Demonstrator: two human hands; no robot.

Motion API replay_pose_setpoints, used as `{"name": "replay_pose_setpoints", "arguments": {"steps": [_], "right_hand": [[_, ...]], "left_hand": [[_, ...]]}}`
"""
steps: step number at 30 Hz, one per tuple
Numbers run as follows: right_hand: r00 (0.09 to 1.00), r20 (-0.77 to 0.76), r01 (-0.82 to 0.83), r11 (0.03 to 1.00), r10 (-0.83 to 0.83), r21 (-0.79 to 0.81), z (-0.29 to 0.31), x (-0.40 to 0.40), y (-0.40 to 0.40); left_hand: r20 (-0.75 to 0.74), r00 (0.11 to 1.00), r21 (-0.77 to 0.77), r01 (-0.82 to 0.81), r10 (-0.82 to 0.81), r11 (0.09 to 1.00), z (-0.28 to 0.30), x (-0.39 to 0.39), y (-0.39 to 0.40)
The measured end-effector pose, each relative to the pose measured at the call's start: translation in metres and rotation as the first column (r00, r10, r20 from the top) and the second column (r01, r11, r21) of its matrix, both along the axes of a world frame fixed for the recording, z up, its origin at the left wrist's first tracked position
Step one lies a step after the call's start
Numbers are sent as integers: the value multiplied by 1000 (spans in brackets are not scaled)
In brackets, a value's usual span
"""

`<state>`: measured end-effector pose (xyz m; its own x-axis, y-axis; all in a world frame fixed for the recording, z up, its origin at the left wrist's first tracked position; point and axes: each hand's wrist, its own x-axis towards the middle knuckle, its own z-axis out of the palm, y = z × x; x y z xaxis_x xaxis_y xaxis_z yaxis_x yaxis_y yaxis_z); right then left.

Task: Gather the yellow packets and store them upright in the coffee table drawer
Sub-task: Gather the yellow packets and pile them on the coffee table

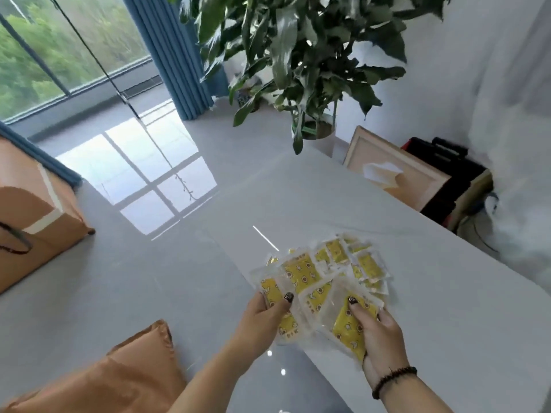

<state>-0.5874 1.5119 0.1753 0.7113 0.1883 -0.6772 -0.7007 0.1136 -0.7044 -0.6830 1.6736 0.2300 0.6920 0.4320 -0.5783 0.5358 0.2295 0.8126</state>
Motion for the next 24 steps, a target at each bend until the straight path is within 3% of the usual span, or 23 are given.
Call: {"name": "replay_pose_setpoints", "arguments": {"steps": [6,11,17,24], "right_hand": [[971,-80,218,973,-224,-75,-37,41,24],[932,-138,307,931,-336,-195,-71,92,43],[865,-65,441,816,-498,-374,-112,138,66],[788,-119,488,730,-604,-478,-193,158,99]], "left_hand": [[-106,989,-57,100,-106,993,-38,79,35],[-218,973,-89,60,-78,994,-84,148,61],[-269,962,-83,-74,49,994,-146,216,102],[-332,942,-42,41,-53,998,-245,272,144]]}}
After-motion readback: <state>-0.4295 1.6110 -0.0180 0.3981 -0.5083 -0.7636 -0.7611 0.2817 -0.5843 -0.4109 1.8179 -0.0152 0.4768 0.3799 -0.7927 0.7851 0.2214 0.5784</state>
